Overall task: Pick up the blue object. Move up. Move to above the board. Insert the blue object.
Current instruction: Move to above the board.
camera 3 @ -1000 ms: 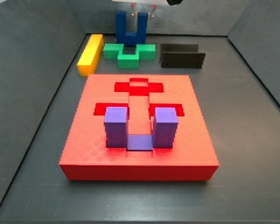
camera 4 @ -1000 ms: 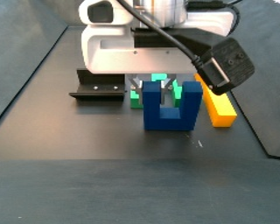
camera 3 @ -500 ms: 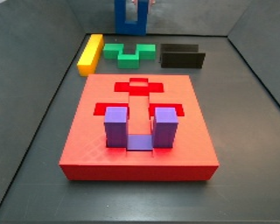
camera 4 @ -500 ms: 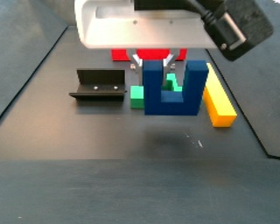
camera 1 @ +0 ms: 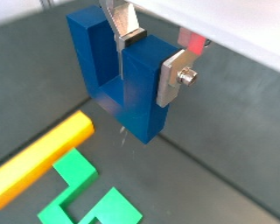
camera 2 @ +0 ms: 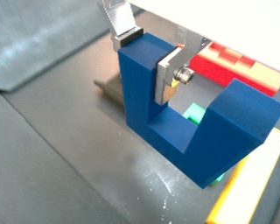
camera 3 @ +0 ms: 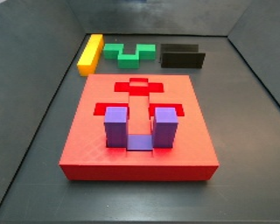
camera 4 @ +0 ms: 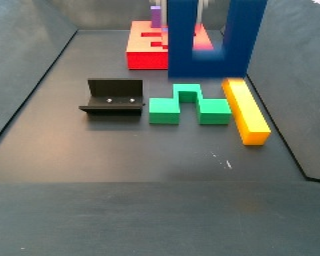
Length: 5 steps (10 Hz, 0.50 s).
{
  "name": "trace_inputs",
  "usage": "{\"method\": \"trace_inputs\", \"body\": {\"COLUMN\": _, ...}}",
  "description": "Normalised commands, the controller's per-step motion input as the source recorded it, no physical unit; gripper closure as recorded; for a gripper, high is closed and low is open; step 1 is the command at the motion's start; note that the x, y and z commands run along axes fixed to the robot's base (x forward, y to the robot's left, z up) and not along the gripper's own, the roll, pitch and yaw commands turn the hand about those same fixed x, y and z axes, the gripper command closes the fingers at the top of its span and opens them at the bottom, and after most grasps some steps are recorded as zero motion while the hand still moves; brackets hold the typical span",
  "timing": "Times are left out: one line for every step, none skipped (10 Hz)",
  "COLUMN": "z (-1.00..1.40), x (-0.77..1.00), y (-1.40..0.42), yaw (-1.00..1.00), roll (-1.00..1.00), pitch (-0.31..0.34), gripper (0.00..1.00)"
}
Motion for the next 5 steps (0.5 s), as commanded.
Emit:
{"method": "trace_inputs", "body": {"z": 0.9, "x": 0.04, "y": 0.01, "yaw": 0.0, "roll": -0.04, "pitch": 0.066, "gripper": 1.0}}
{"method": "trace_inputs", "body": {"z": 0.36, "x": 0.04, "y": 0.01, "yaw": -0.01, "roll": -0.04, "pitch": 0.059, "gripper": 1.0}}
{"method": "trace_inputs", "body": {"z": 0.15, "x": -0.08, "y": -1.4, "yaw": 0.15, "roll": -0.02, "pitch": 0.126, "gripper": 1.0}}
{"method": "trace_inputs", "body": {"z": 0.15, "x": -0.08, "y": -1.4, "yaw": 0.13, "roll": 0.05, "pitch": 0.104, "gripper": 1.0}}
{"method": "trace_inputs", "body": {"z": 0.15, "x": -0.09, "y": -1.4, "yaw": 0.11, "roll": 0.08, "pitch": 0.057, "gripper": 1.0}}
